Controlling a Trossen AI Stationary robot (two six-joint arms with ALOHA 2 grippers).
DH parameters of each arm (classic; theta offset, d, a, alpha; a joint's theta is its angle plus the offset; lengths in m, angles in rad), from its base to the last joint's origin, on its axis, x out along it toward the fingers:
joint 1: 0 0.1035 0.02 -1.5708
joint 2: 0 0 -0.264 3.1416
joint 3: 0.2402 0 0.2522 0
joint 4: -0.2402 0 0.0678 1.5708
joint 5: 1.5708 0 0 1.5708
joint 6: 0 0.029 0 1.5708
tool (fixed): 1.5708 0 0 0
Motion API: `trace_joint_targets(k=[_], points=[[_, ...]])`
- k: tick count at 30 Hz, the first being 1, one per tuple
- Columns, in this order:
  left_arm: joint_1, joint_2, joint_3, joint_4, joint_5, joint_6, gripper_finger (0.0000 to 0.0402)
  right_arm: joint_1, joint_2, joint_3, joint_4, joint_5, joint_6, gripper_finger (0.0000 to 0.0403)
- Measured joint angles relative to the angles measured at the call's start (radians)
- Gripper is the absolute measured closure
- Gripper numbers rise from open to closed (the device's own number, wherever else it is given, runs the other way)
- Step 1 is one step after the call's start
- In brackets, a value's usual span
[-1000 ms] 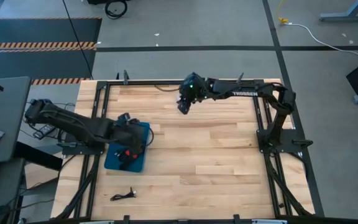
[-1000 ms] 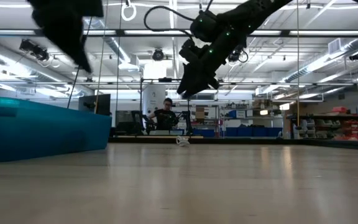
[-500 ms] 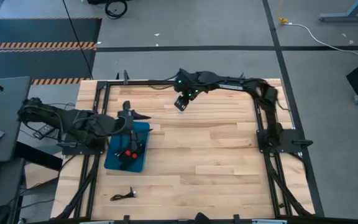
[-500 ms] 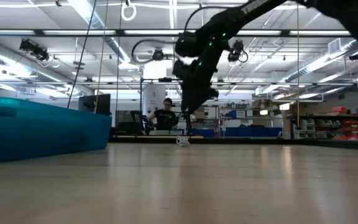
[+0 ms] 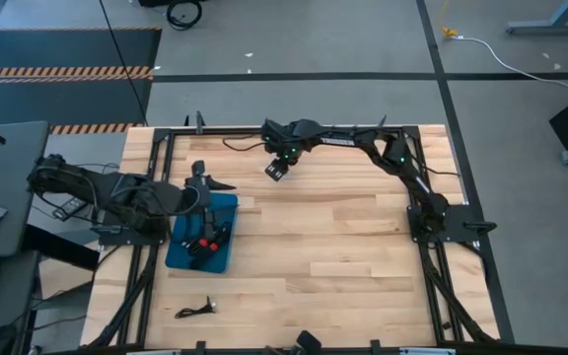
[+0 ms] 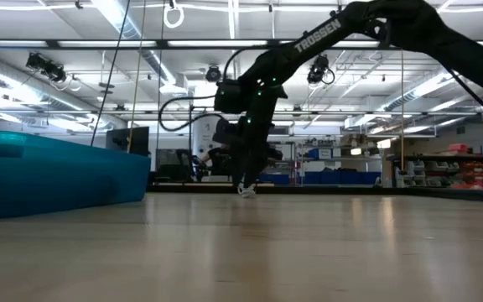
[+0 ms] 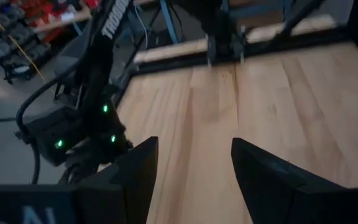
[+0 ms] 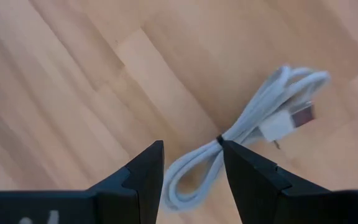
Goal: Pick and place USB-C Cables
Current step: Put the white charger cable into the blue bin
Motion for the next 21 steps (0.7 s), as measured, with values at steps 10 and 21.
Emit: trace_joint_targets(k=[10, 21], points=[[-0.072, -0.063, 0.0, -0.12, -0.005, -0.108, 0.0206, -0.001, -0.066, 0.0, -0.089, 0.091, -0.031, 0.0229], [-0.123, -0.078, 0.0, -0.121, -0.068, -0.128, 0.0208, -0.007, -0.036, -0.01, -0.098, 0.121, -0.021, 0.0229]])
